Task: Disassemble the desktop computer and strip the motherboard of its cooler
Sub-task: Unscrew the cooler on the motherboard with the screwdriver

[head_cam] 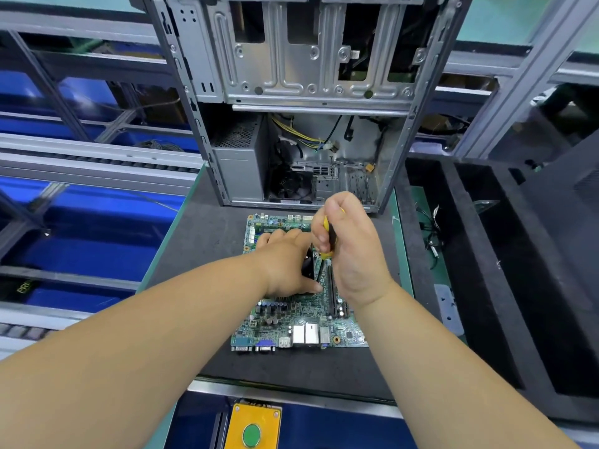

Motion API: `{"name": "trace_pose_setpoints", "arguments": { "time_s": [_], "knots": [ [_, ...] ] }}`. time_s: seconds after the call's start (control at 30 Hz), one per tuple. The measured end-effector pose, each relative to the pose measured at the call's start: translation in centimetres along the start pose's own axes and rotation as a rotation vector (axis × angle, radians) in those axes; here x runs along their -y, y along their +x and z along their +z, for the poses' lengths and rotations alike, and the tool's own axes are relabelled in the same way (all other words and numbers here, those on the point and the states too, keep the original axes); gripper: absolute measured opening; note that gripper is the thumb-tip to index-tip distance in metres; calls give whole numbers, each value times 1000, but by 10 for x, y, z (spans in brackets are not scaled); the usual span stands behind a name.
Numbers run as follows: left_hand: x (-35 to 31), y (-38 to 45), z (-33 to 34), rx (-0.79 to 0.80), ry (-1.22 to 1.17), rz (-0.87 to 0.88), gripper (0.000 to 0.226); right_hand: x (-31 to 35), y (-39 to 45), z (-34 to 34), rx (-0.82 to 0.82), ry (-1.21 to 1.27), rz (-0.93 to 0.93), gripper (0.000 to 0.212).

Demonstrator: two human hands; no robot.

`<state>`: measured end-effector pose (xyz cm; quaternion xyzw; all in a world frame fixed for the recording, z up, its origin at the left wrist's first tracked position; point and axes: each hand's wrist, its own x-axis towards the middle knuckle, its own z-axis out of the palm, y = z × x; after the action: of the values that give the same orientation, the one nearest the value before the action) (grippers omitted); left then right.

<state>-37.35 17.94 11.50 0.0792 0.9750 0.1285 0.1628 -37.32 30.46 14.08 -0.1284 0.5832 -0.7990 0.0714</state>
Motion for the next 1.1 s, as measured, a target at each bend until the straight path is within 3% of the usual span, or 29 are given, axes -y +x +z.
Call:
{"name": "trace_pose_setpoints", "arguments": {
  "time_s": [0.17,0.3,0.43,0.7,0.87,1.1],
  "knots": [
    [3,3,3,-8,-8,13,82,2,-3,-9,-77,0,24,30],
    [4,5,4,13,-51,12,65,-8,-8,4,-129,57,5,54],
    [11,6,-1,49,-79,32,66,-2,3,10,-24,133,31,65],
    [18,8,-9,166,-106,36,86,33,14,-30,-78,272,-17,35],
    [22,8,-11,113,-205,29,79,27,4,-42,-130,209,8,26],
    [29,0,-13,77,-324,4,76,37,4,-58,-73,165,-27,21]
  ]
}}
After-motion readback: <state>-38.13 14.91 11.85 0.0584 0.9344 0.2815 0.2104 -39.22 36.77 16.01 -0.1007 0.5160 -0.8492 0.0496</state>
